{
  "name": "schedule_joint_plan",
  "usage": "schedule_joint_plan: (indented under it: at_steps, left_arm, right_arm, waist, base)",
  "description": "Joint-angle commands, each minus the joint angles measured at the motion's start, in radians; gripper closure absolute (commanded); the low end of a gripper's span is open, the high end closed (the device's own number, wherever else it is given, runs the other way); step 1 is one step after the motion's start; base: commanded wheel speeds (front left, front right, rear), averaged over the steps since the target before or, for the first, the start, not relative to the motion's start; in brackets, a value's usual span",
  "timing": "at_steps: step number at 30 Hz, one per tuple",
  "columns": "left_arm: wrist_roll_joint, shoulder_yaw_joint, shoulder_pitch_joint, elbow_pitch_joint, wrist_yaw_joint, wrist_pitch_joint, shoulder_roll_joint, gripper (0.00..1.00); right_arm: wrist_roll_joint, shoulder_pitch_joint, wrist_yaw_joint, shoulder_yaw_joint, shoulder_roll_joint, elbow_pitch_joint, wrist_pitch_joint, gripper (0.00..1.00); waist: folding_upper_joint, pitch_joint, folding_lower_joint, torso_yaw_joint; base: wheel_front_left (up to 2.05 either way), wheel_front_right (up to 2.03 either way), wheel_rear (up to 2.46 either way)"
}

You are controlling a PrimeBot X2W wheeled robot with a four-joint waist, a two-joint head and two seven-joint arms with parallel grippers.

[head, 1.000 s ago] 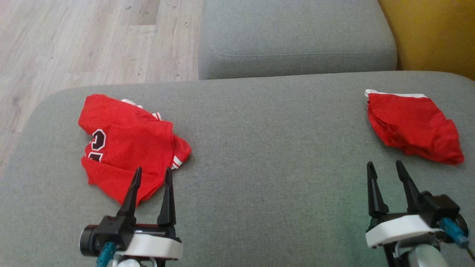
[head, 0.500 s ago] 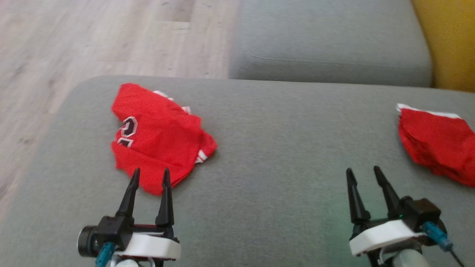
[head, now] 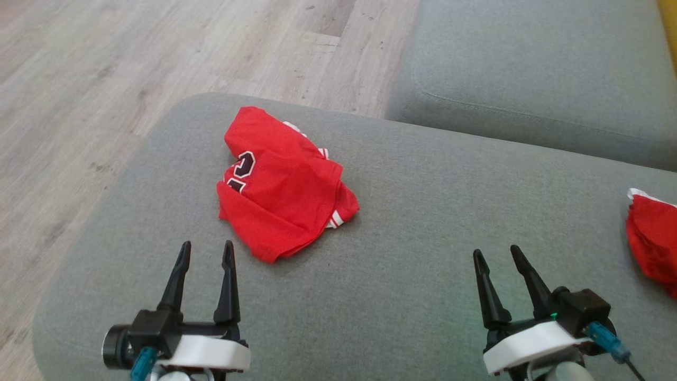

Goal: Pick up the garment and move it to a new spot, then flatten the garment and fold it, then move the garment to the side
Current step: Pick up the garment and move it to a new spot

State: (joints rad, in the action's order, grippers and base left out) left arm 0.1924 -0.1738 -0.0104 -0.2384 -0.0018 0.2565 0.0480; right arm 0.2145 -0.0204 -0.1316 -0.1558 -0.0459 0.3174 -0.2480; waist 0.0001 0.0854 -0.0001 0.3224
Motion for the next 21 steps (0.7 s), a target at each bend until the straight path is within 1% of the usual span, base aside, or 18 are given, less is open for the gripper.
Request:
schedule_joint_plan:
  at_steps: [1, 4, 7, 10, 12, 16, 18, 21]
  left_arm:
    - [-0.01, 0.035, -0.029, 0.03, -0.006, 0.005, 0.002, 0.0]
    - [-0.013, 0.037, -0.034, 0.029, -0.009, 0.005, 0.002, 0.0]
    - [-0.022, 0.036, -0.047, 0.017, -0.021, 0.005, 0.002, 0.0]
    - [-0.036, 0.021, -0.072, -0.01, -0.042, 0.005, 0.005, 0.0]
    - [-0.049, -0.006, -0.1, -0.053, -0.063, -0.001, 0.013, 0.0]
    - [-0.068, -0.082, -0.179, -0.139, -0.104, -0.069, 0.041, 0.0]
    - [-0.067, -0.111, -0.218, -0.18, -0.115, -0.111, 0.057, 0.0]
    - [-0.057, -0.143, -0.275, -0.228, -0.123, -0.146, 0.076, 0.0]
  right_arm:
    - [0.006, 0.025, 0.001, -0.023, -0.004, -0.029, -0.014, 0.0]
    - [0.005, 0.027, 0.001, -0.022, -0.004, -0.029, -0.014, 0.0]
    - [0.004, 0.031, 0.001, -0.018, -0.004, -0.029, -0.014, 0.0]
    - [-0.001, 0.037, 0.001, -0.012, -0.004, -0.032, -0.014, 0.0]
    - [-0.009, 0.045, 0.001, -0.001, -0.004, -0.036, -0.014, 0.0]
    - [-0.026, 0.059, 0.001, 0.017, -0.004, -0.04, -0.014, 0.0]
    - [-0.033, 0.068, 0.001, 0.021, -0.004, -0.04, -0.014, 0.0]
    - [-0.039, 0.084, 0.001, 0.021, -0.004, -0.04, -0.014, 0.0]
  waist:
    - [-0.0001, -0.004, 0.0001, 0.004]
    - [-0.0001, -0.014, 0.0001, 0.002]
    - [-0.0001, -0.028, 0.0001, -0.006]
    - [-0.0001, -0.053, 0.0001, -0.017]
    - [-0.0001, -0.074, 0.0001, -0.023]
    - [-0.0001, -0.111, 0.0001, -0.035]
    - [-0.0001, -0.128, 0.0001, -0.042]
    - [-0.0001, -0.151, 0.0001, -0.058]
  base:
    - [0.0, 0.0, 0.0]
    - [0.0, 0.0, 0.0]
    - [0.0, 0.0, 0.0]
    - [0.0, 0.0, 0.0]
    - [0.0, 0.0, 0.0]
    - [0.0, 0.0, 0.0]
    - [0.0, 0.0, 0.0]
    - [0.0, 0.0, 0.0]
